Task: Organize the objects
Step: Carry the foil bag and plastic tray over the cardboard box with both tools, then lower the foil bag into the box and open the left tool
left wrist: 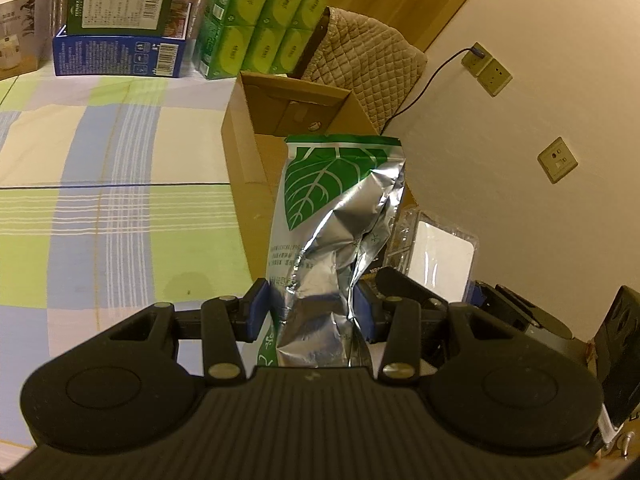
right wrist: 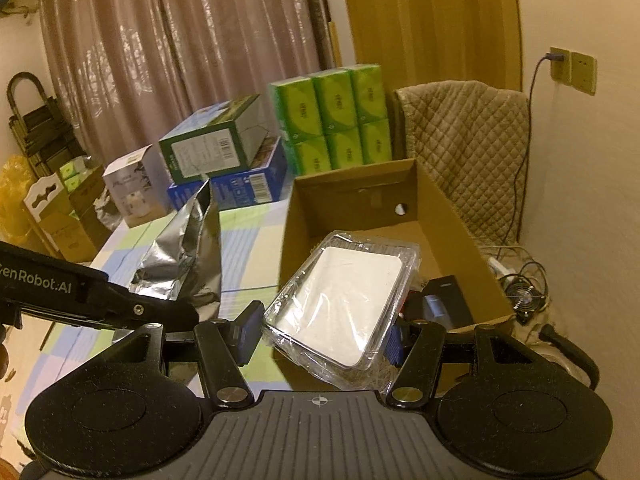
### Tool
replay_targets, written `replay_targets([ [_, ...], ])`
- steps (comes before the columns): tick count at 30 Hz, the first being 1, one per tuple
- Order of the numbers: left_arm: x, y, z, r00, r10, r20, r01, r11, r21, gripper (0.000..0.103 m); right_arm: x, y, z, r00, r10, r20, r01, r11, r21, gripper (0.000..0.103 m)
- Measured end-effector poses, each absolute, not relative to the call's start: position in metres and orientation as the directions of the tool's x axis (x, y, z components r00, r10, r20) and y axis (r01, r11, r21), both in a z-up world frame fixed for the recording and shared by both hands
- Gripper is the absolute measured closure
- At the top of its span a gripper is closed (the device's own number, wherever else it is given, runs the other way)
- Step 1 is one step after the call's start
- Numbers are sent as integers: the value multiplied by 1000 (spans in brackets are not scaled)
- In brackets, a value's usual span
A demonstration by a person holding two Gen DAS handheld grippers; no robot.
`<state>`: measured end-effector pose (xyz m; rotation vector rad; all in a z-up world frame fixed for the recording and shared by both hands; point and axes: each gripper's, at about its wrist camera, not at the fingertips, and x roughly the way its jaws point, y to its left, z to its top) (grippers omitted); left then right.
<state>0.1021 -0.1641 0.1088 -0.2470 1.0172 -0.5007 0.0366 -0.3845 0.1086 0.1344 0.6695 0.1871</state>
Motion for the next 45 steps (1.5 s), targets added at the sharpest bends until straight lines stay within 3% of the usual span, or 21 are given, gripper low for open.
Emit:
replay_targets([
  [45,187,-240,111,416,-575,-705,255,818,-516,64,118,-452,106,770,160,-618,-137,987,86,47],
])
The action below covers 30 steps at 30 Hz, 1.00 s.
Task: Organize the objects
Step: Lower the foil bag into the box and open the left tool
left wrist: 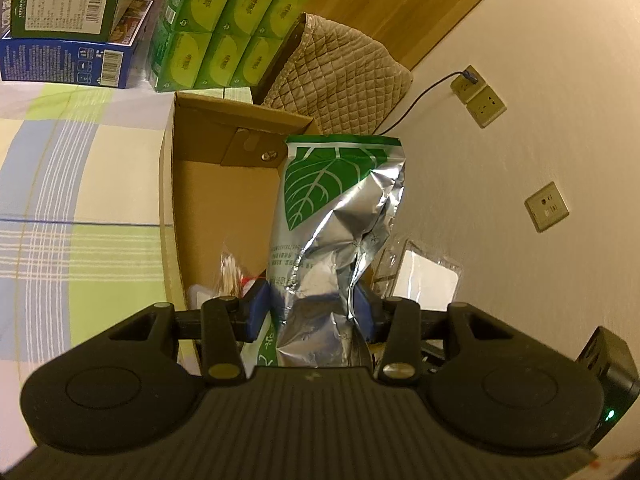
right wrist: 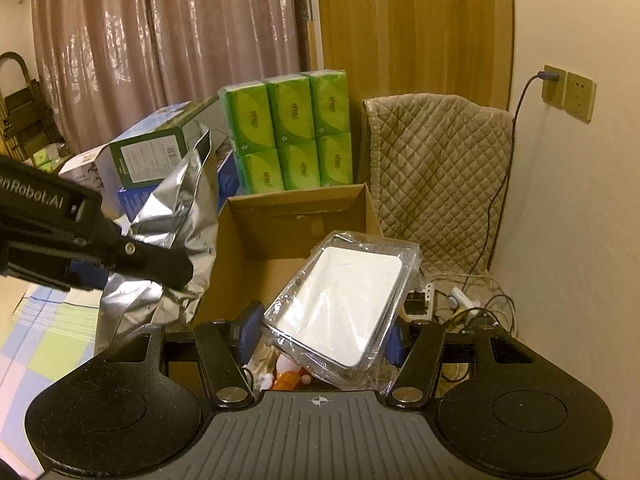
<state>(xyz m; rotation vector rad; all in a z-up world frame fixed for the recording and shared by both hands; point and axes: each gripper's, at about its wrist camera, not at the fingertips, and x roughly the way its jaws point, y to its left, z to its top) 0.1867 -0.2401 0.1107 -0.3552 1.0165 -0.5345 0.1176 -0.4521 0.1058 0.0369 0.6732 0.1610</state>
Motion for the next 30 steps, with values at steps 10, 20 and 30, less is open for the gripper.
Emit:
replay_targets([
  [10,213,-247,108,425,-571,-702,239,819,-522,63,137,-452,95,756,162,-634,-146,986,79,47],
  [20,229,-249,94,415,-561,-716,212,825,-524,63,147,-453,91,752,151,-642,-142,988,67,47],
  [30,234,-234,94,470,-526,-709,168,842,-513,50,146,-453,91,751,153,-642,-141,987,70,47],
])
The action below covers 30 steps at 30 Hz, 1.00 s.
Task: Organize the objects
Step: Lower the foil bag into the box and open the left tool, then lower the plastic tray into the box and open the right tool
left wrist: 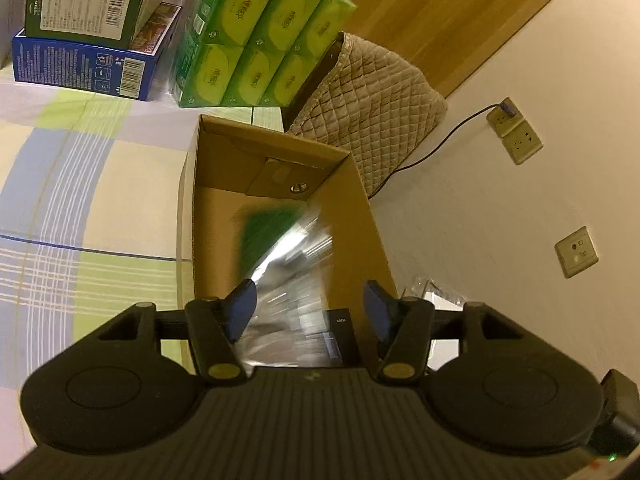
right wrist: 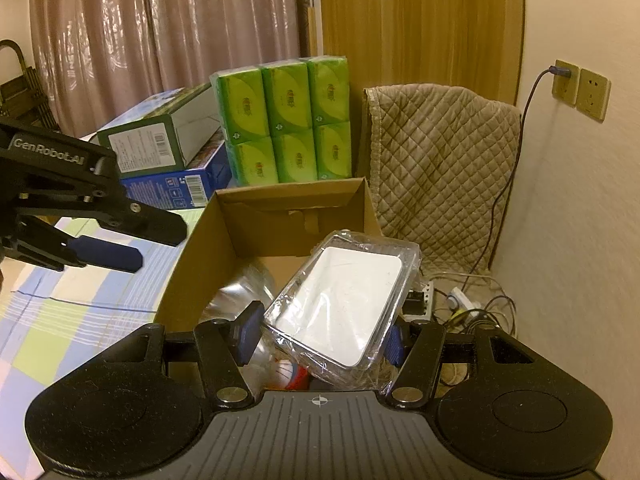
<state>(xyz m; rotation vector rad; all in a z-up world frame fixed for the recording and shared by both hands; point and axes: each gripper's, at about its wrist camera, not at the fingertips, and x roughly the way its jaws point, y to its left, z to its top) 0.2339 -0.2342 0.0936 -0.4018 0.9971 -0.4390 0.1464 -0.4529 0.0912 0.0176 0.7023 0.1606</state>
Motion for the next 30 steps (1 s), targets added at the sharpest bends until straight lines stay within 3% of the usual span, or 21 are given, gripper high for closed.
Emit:
replay_targets([
  [22,201,-211,106,512,-492,-705,186,864,-468,46,137,-440,103,760,176,-625,-160,984,82,47],
  [28,198,-206,110,537,-451,-713,186,887,-421,41,139,-437,105,759,179,-626,-165,983,81,47],
  [30,197,-203,110,543,-438,-717,190,895,-403,35,140,-436,105,758,180,-627,-166,983,82,47],
])
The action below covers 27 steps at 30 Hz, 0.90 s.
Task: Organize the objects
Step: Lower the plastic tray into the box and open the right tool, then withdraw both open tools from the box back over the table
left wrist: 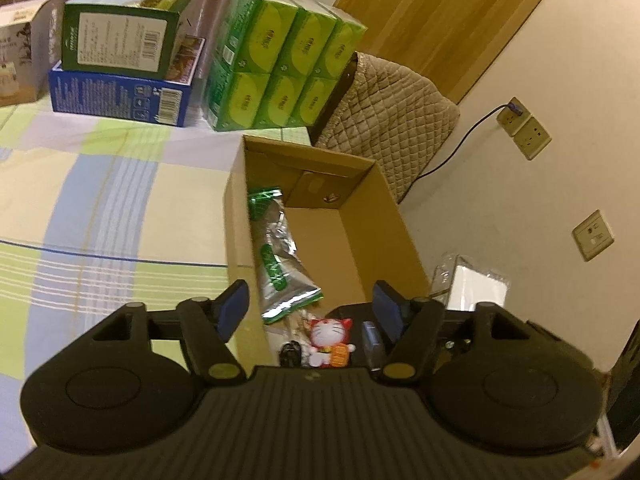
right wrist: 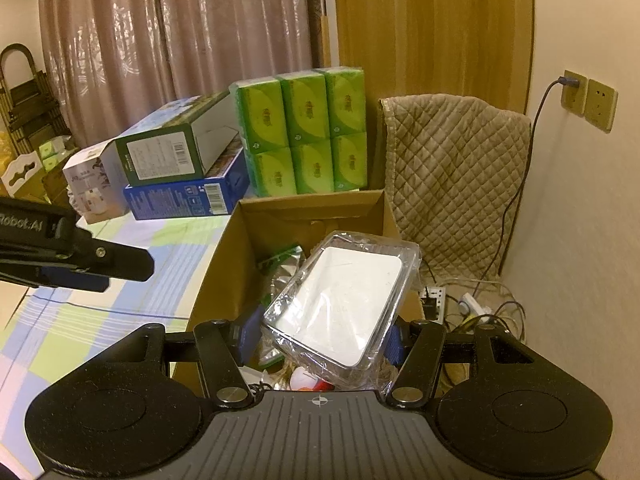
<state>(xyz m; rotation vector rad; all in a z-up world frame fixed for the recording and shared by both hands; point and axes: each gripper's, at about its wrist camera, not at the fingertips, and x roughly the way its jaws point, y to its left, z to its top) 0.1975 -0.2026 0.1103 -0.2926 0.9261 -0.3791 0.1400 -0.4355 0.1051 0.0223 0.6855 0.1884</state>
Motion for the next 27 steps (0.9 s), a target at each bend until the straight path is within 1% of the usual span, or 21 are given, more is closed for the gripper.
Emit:
replay_targets([
  [2,196,-200,110,553,-420,-719,197,905,-377,28,142,-434,104,755,183,-630,-168,982,84,47],
  [7,193,-193,106,566,-380,-731,214,925,-315,20,147,-429,101,747,192,-636,-172,981,94,47],
  [11,188,-188,102,604,-325,-728,211,946,-248,6,152,-426,98,738,202,-643,-176,979,106,47],
  [13,186,-185,100,614,-310,-726,206,951,-232,4,156,-425,97,742,206,-639,-172,978,115,47],
  [14,186,-183,99,615,-306,-726,204,952,-229,1,157,-424,97,745,213,-632,-178,977,120,44],
  [15,186,-181,98,618,-302,-726,201,953,-226,1,158,-424,98,750,221,-623,-184,975,124,34],
  [17,186,-177,96,621,-294,-727,196,956,-219,1,157,-426,101,774,225,-592,-182,974,133,22],
  [21,182,-167,91,631,-274,-726,175,962,-212,1,156,-432,108,794,212,-570,-153,977,150,22],
  [27,166,-158,86,647,-250,-721,159,968,-193,1,140,-440,107,791,187,-582,-114,980,161,22],
])
